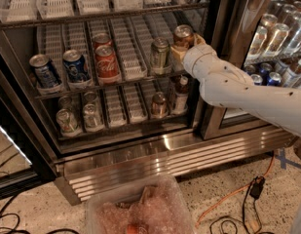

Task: Pick orange can from middle shelf of fridge

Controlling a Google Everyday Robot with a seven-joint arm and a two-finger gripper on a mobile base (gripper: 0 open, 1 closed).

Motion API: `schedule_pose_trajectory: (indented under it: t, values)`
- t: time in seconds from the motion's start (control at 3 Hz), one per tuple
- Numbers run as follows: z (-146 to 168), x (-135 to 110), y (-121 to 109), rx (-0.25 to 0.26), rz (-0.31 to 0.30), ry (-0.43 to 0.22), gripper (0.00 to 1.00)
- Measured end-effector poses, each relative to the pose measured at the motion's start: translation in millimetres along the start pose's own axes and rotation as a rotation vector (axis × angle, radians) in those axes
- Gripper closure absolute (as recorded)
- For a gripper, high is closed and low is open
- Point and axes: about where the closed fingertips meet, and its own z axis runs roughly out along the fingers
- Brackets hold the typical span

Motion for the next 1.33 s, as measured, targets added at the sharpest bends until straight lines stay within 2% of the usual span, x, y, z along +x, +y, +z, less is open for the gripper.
schedule_pose_trajectory:
  t: [0.33, 0.67, 1.0, 1.33]
  values:
    - [-17, -4, 1, -0.031, -0.033, 0.004, 1.0]
    - [-39, -5, 8, -0.095, -0.077, 0.048, 1.0]
    - [-65, 5, 22, -0.155, -0.126, 0.12, 1.0]
    - [-91, 7, 39, -0.201, -0.149, 0.163, 1.0]
